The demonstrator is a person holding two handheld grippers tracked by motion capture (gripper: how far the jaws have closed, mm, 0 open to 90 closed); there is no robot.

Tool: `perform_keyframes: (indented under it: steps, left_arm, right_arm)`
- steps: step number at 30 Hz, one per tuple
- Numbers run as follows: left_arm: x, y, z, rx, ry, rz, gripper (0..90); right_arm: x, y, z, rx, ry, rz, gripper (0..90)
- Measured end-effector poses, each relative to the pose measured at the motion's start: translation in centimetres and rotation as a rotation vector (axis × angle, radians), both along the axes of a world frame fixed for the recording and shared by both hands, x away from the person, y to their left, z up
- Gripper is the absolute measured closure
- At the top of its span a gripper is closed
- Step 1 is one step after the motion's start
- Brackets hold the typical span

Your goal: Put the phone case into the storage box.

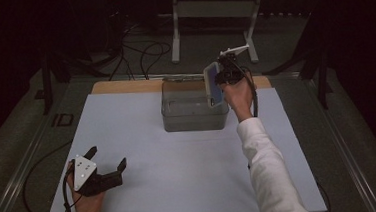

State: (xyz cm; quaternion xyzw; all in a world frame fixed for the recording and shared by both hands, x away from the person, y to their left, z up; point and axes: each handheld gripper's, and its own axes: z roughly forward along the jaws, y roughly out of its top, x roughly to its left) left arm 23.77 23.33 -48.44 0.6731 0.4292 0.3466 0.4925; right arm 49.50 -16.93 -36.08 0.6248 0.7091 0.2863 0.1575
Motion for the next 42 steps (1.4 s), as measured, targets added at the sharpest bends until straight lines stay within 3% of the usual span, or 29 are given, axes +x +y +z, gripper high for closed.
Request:
perform_keyframes:
  steps: [15, 42]
  left_arm:
    - [0.0, -0.1, 0.0, 0.006, 0.001, -0.004, 0.3]
    - [-0.1, 0.0, 0.1, 0.001, -0.005, 0.001, 0.3]
  right_arm:
    - [0.2, -0.8, -0.6, -0.033, 0.020, -0.017, 81.9]
    - [0.5, -0.4, -3.3, -0.087, 0.070, -0.016, 81.6]
